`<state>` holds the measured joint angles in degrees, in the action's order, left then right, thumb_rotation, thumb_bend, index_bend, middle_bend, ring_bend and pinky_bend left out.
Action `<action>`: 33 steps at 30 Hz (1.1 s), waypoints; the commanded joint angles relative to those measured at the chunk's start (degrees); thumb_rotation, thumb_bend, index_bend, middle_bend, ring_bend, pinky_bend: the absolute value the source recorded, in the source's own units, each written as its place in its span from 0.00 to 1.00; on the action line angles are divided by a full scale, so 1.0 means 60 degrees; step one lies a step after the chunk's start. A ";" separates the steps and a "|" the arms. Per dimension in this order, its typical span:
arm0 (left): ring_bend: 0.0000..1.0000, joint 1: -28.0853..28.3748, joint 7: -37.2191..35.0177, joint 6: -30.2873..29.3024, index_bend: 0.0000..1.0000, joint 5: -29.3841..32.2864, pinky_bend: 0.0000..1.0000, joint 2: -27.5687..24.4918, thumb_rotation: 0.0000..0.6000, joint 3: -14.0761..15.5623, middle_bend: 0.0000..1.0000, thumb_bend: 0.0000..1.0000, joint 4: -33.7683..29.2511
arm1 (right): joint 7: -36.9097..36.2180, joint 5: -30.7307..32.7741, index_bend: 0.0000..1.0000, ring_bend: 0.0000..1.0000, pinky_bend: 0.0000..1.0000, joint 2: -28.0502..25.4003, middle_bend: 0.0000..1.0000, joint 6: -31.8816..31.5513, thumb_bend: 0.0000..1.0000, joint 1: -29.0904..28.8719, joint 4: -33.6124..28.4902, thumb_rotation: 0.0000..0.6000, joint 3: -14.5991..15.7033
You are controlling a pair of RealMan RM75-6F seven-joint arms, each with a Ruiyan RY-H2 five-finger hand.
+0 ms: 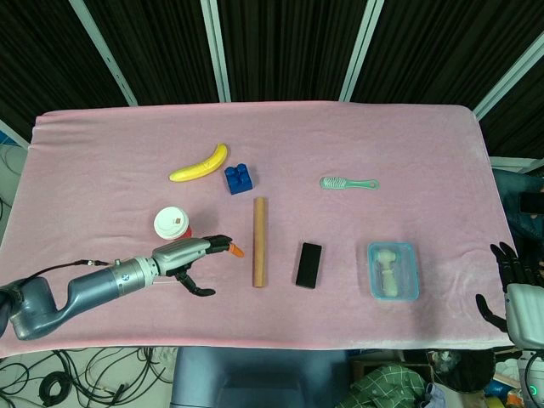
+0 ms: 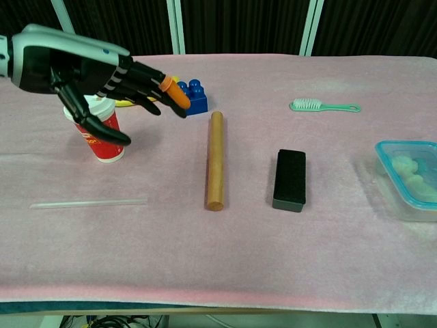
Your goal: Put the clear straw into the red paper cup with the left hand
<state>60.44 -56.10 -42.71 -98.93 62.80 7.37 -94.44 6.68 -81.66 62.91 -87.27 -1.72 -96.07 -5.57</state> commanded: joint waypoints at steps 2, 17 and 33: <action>0.02 -0.1000 0.2915 0.0030 0.23 0.1141 0.12 0.0696 1.00 0.0007 0.19 0.30 -0.0277 | -0.0007 0.0019 0.06 0.16 0.20 -0.0007 0.04 0.0006 0.26 0.0007 -0.0014 1.00 -0.0002; 0.02 -0.3093 1.1055 -0.2125 0.28 0.3858 0.12 0.3078 1.00 -0.0342 0.21 0.30 0.0411 | -0.0078 0.0054 0.06 0.16 0.20 -0.0024 0.04 0.0023 0.26 0.0016 -0.0030 1.00 -0.0019; 0.03 -0.4013 1.4001 -0.3264 0.41 0.5373 0.12 0.4886 1.00 -0.0822 0.21 0.30 0.1059 | -0.0224 0.0133 0.06 0.16 0.20 -0.0043 0.04 0.0074 0.26 0.0015 0.0001 1.00 -0.0055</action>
<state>37.05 26.94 -61.84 -67.71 90.98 3.02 -88.87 5.34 -80.85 62.65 -86.82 -1.63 -96.07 -5.90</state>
